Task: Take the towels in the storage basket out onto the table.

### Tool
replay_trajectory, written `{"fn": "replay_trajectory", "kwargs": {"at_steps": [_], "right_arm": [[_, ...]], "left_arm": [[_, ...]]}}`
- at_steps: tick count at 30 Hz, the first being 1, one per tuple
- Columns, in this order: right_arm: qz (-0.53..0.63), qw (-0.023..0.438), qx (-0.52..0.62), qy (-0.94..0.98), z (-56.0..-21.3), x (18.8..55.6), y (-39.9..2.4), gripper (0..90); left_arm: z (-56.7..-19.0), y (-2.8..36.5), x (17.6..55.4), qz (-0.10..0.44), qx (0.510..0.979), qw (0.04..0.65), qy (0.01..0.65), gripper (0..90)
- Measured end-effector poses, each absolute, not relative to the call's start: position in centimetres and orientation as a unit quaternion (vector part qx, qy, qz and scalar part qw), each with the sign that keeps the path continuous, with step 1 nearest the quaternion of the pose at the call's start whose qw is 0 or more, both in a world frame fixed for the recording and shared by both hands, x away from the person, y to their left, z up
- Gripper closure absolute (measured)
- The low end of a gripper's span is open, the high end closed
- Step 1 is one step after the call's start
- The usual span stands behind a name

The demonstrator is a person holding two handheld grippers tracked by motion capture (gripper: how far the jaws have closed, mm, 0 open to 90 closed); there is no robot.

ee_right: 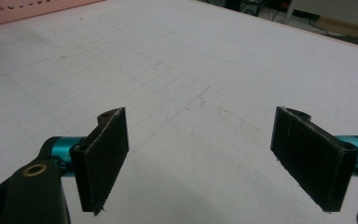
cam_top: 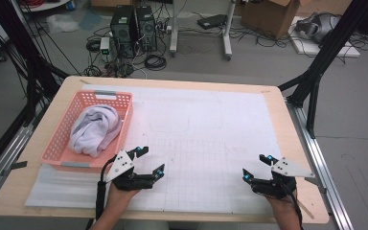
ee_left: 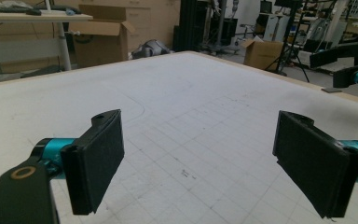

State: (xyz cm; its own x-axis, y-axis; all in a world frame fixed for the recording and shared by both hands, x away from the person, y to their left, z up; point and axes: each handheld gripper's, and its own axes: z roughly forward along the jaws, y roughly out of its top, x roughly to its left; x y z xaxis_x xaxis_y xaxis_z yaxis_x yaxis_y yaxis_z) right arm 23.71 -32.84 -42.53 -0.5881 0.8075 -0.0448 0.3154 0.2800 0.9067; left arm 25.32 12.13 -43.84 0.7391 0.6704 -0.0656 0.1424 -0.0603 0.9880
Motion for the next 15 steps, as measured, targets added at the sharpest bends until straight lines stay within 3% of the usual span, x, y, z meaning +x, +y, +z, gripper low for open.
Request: {"fn": "replay_trajectory", "kwargs": {"at_steps": [15], "right_arm": [[0.473,0.25,0.372,0.759,-42.87,24.13,-33.31,17.9]], "left_arm": [[-43.52,11.78,25.14,0.207,0.69,0.628,0.293,16.6]]}}
